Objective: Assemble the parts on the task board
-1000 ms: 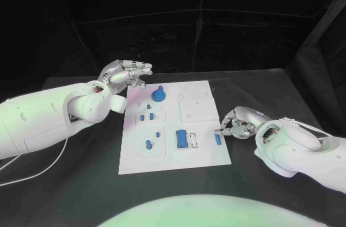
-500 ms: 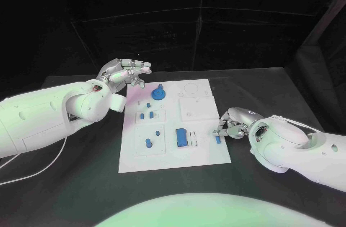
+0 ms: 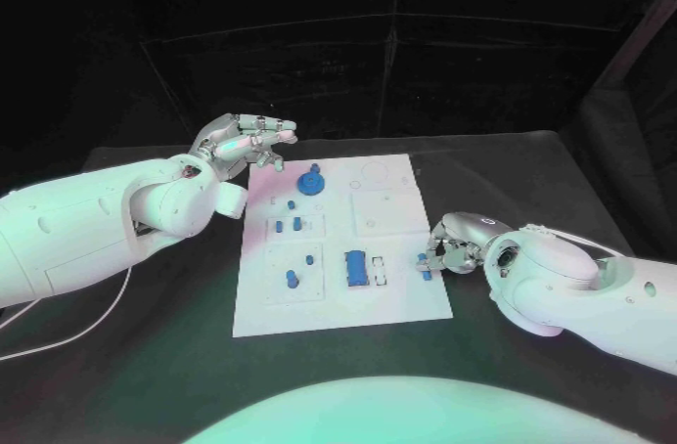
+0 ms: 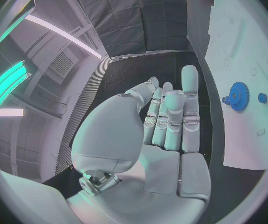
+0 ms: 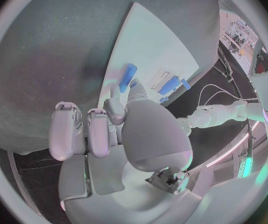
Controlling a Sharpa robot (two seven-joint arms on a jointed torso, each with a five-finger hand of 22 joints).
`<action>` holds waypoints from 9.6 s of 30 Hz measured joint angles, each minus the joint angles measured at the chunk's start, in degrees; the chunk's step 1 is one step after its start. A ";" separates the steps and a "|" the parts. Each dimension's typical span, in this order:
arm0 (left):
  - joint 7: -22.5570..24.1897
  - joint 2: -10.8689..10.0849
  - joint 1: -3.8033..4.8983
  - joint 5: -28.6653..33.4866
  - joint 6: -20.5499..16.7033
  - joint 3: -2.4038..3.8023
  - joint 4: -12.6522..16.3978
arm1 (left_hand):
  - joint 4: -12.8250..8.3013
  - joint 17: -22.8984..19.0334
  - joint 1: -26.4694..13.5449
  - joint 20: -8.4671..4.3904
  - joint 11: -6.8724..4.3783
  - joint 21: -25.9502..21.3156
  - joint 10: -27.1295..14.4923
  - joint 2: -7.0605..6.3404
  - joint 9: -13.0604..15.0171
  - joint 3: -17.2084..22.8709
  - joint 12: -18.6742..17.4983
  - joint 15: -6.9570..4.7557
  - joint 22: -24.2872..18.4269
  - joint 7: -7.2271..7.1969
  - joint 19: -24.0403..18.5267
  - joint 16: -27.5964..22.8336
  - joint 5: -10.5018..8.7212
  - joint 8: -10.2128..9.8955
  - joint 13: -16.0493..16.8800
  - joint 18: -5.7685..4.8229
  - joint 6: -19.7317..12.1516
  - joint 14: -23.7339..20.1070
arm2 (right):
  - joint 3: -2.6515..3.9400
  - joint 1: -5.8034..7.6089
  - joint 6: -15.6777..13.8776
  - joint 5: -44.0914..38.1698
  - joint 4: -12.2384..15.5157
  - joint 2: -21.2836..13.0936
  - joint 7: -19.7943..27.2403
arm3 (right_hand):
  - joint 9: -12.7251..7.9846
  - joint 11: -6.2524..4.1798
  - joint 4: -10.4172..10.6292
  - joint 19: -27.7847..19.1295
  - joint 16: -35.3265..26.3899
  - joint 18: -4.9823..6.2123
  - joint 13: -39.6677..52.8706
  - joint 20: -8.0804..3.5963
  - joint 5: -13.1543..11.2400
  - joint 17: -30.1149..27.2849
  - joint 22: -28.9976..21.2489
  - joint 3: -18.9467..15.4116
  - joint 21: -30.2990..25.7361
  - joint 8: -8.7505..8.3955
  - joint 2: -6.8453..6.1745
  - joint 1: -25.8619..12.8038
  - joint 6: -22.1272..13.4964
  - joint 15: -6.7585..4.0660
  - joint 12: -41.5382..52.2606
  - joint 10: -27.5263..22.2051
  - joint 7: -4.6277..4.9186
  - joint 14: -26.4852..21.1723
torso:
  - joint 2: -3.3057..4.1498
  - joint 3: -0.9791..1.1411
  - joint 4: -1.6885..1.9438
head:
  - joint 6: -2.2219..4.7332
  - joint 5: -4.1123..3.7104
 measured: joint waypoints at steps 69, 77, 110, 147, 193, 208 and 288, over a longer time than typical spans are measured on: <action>-0.19 -0.17 0.00 0.00 0.51 -0.04 0.20 | 0.00 -0.07 0.00 0.00 -0.21 -0.21 -0.21 0.00 0.00 0.00 0.00 0.00 -0.04 0.00 0.00 0.00 0.00 0.21 0.00 0.00 0.00 0.00 | -0.18 -0.38 -7.35 9.83 0.78 7.18 -1.30 | -3.29 -1.02 -2.23 0.13 0.56 0.00 1.38 -0.72 4.19 0.02 2.76 26.17 0.93 -5.55 -5.37 -1.92 6.09 -0.47 0.56 1.67 -1.32 0.19 | 0.03 -0.02 0.06 | -0.38 0.79; -0.39 -0.13 0.00 0.00 0.71 -0.04 0.14 | 0.00 -0.08 0.00 0.00 -0.21 -0.21 -0.20 0.00 0.00 0.00 0.00 0.00 -0.04 0.00 0.00 0.00 0.00 0.21 0.00 0.00 0.00 0.00 | -0.18 -0.38 -6.87 10.51 0.60 7.47 -1.61 | -2.85 -1.02 -0.73 0.13 0.56 0.01 1.63 -0.72 7.20 0.02 2.76 24.84 1.13 -5.51 -6.09 -4.62 6.80 -0.46 0.91 2.08 -1.61 0.19 | 0.02 0.01 0.06 | -0.53 0.78; -1.15 -0.07 0.00 0.00 1.37 -0.08 0.03 | 0.00 -0.47 0.00 0.00 -0.21 -0.21 -0.20 0.00 0.00 0.00 0.00 0.21 -0.08 0.00 0.00 0.00 0.00 0.21 0.00 0.00 0.00 -0.21 | -0.17 -0.37 -6.17 11.06 0.36 8.24 -1.69 | -2.54 -1.02 3.63 0.13 0.78 0.00 2.02 -0.71 -1.81 0.00 2.74 16.25 1.16 -5.77 -5.34 -10.34 6.95 -0.44 1.11 2.06 -1.41 0.20 | -0.01 -0.01 0.01 | -0.72 1.30; -1.41 -0.36 0.00 0.00 1.48 -0.14 0.01 | 0.00 -0.46 0.00 0.00 -0.21 -0.21 -0.20 0.00 -0.05 0.00 0.00 0.21 -0.06 0.00 0.00 0.00 0.00 0.19 0.00 0.00 0.00 -0.21 | -0.18 -0.39 -4.24 11.39 2.49 4.31 2.38 | -1.96 -1.02 0.62 0.13 0.78 0.00 2.26 -0.71 -3.72 0.00 2.73 12.39 1.16 -5.99 -4.87 -5.47 6.95 -0.43 1.11 2.06 -1.42 0.21 | -0.03 -0.05 -0.01 | -0.64 1.12; -1.48 -0.30 0.00 0.00 1.47 -0.15 -0.08 | 0.00 -0.50 0.00 0.00 0.01 -0.21 -0.41 0.00 -0.03 0.00 0.21 0.21 -0.15 0.00 0.00 0.00 0.00 0.18 0.00 0.00 0.00 -0.21 | -0.16 -0.44 -9.86 6.03 1.76 6.64 9.34 | -0.59 -1.23 -1.77 0.34 0.78 0.00 2.53 -0.92 -4.77 0.02 2.72 8.73 1.16 -4.66 -2.91 -1.25 7.97 -0.64 1.09 2.27 -1.85 0.01 | -0.01 0.01 0.00 | -0.83 1.46; -1.52 -0.24 -0.01 0.00 1.47 -0.16 -0.12 | 0.00 -0.49 0.00 0.00 0.00 -0.21 -0.41 0.00 -0.03 0.00 0.21 0.21 -0.14 0.00 0.00 0.00 0.00 0.18 0.00 0.00 0.00 -0.21 | -0.17 -0.44 -6.58 2.48 1.23 8.25 9.23 | -0.34 -1.44 -2.24 0.33 0.78 0.00 2.62 -0.92 -5.28 0.01 2.72 8.26 1.16 -4.36 -2.67 -0.41 7.97 -0.64 1.09 2.48 -1.85 0.01 | 0.00 -0.02 0.05 | -1.04 1.55; 3.85 10.60 -2.44 6.82 -2.33 -1.44 -19.87 | 4.66 -31.38 0.25 9.78 4.39 -29.48 -3.44 3.60 -0.30 -17.68 -12.67 7.50 -25.20 -0.82 -27.40 -53.38 0.00 -4.28 -2.22 0.01 -3.29 -19.74 | 0.06 7.61 -2.74 69.46 -45.85 22.95 55.18 | -17.88 9.03 -8.64 -23.58 -79.56 6.71 -65.77 10.77 -6.13 -68.88 -68.15 3.12 -75.30 -12.86 4.16 8.83 -4.60 11.63 -58.51 -19.02 5.67 -22.35 | -7.25 -1.04 -0.58 | 8.91 1.10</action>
